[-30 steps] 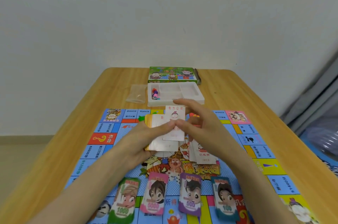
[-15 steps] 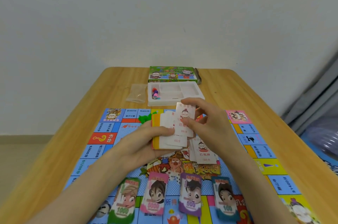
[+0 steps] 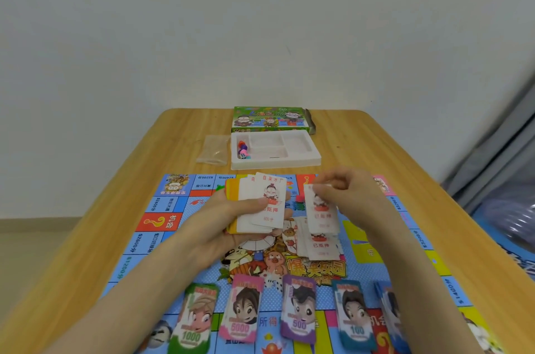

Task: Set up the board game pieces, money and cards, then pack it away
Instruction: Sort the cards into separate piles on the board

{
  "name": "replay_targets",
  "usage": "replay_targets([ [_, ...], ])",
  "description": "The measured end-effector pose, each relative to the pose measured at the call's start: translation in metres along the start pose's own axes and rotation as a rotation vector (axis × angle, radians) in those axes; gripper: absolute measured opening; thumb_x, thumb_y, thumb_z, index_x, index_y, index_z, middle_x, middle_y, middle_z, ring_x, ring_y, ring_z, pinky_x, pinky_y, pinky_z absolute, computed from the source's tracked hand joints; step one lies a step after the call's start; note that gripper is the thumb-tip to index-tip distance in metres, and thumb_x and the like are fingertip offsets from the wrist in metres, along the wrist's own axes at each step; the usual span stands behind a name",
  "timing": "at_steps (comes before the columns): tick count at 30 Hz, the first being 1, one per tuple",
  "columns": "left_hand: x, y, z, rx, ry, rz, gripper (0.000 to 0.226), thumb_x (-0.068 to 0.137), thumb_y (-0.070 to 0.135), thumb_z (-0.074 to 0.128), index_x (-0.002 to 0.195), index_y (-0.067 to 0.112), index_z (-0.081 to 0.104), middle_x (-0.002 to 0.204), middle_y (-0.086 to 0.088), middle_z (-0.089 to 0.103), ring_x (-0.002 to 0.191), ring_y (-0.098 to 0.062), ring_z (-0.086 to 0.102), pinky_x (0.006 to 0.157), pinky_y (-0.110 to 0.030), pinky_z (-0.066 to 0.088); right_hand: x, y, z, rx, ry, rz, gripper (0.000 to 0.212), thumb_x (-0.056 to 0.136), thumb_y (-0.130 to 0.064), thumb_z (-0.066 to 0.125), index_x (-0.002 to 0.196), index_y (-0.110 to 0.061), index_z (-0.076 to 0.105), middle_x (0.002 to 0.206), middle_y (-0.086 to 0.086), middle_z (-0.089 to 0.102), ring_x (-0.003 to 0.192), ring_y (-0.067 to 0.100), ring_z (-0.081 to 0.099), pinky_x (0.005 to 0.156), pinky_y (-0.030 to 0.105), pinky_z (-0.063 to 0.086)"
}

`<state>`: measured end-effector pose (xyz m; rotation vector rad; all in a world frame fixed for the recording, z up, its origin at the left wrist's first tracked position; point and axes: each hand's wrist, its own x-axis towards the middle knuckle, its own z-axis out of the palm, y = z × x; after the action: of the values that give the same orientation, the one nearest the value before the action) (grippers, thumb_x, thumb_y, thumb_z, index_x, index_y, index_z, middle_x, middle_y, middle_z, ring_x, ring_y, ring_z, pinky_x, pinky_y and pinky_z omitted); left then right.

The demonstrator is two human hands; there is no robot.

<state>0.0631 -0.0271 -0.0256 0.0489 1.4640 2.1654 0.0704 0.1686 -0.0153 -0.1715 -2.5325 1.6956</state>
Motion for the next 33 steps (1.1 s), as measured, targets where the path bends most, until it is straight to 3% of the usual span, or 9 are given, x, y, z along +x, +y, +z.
replay_targets([
  [3,0.001,-0.001,-0.002,0.017,0.028,-0.004,0.049,0.069,0.004,0.066,0.117,0.011,0.055,0.102,-0.019,0.071,0.089,-0.032,0.071,0.07,-0.038,0.059,0.001,0.002,0.001,-0.189,-0.127,0.03,0.014,0.089,-0.014,0.062,0.076,-0.019,0.06,0.087,0.001,0.062,0.078,0.011,0.06,0.054,0.014,0.045],
  [6,0.002,-0.001,-0.002,0.03,0.076,-0.012,0.042,0.075,0.0,0.066,0.114,0.011,0.057,0.103,-0.017,0.072,0.093,-0.032,0.07,0.071,-0.039,0.058,0.001,0.002,0.005,-0.369,-0.212,0.0,0.016,0.09,-0.014,0.06,0.076,-0.021,0.058,0.079,-0.008,0.056,0.072,0.001,0.053,0.05,0.007,0.037],
  [13,-0.001,0.0,0.001,0.01,0.016,-0.033,0.039,0.074,-0.001,0.063,0.111,0.01,0.057,0.099,-0.019,0.072,0.085,-0.031,0.072,0.065,-0.035,0.06,0.005,0.016,0.011,-0.612,-0.166,-0.094,0.021,0.089,-0.008,0.056,0.077,-0.025,0.052,0.077,-0.015,0.045,0.069,-0.001,0.043,0.056,0.012,0.032],
  [18,-0.001,0.001,0.002,0.021,-0.002,-0.018,0.045,0.067,0.003,0.065,0.111,0.009,0.058,0.099,-0.019,0.072,0.085,-0.031,0.072,0.066,-0.035,0.06,0.009,0.022,0.013,-0.72,-0.153,-0.107,0.014,0.089,-0.012,0.057,0.084,-0.025,0.052,0.093,-0.006,0.047,0.088,0.013,0.05,0.073,0.026,0.042],
  [22,-0.002,0.0,0.001,0.052,0.004,-0.001,0.04,0.069,0.003,0.065,0.109,0.009,0.058,0.095,-0.019,0.073,0.08,-0.028,0.073,0.061,-0.033,0.06,0.005,0.009,0.015,-0.376,0.093,-0.315,0.013,0.093,-0.013,0.054,0.082,-0.013,0.061,0.083,-0.001,0.059,0.07,0.007,0.05,0.062,0.014,0.039],
  [25,-0.002,0.0,0.002,0.072,0.031,0.016,0.033,0.073,0.0,0.065,0.104,0.01,0.06,0.088,-0.014,0.074,0.074,-0.024,0.073,0.056,-0.03,0.059,-0.002,-0.004,0.016,-0.005,0.044,-0.341,0.012,0.093,-0.02,0.055,0.083,-0.017,0.061,0.069,-0.006,0.057,0.057,0.003,0.048,0.054,0.013,0.038],
  [27,-0.001,0.0,0.001,0.106,0.056,0.026,0.035,0.068,0.001,0.068,0.102,0.011,0.063,0.087,-0.01,0.075,0.074,-0.021,0.073,0.058,-0.031,0.06,-0.005,-0.006,0.02,0.021,-0.091,-0.3,0.001,0.09,-0.025,0.058,0.089,-0.025,0.059,0.076,-0.004,0.06,0.06,0.007,0.055,0.055,0.021,0.042],
  [29,0.0,-0.001,0.001,0.153,0.054,0.033,0.039,0.064,0.005,0.071,0.101,0.012,0.064,0.088,-0.01,0.075,0.077,-0.022,0.072,0.065,-0.036,0.061,-0.006,-0.003,0.027,-0.038,-0.158,-0.298,0.011,0.086,-0.024,0.065,0.091,-0.03,0.057,0.086,0.0,0.062,0.067,0.017,0.061,0.056,0.026,0.045],
  [33,-0.001,-0.004,0.001,0.173,0.041,0.032,0.039,0.062,0.01,0.072,0.1,0.012,0.066,0.089,-0.011,0.074,0.081,-0.023,0.072,0.073,-0.042,0.057,-0.007,-0.004,0.032,-0.039,-0.103,-0.381,0.023,0.081,-0.013,0.071,0.082,-0.031,0.056,0.073,0.001,0.059,0.069,0.028,0.062,0.054,0.029,0.046],
])
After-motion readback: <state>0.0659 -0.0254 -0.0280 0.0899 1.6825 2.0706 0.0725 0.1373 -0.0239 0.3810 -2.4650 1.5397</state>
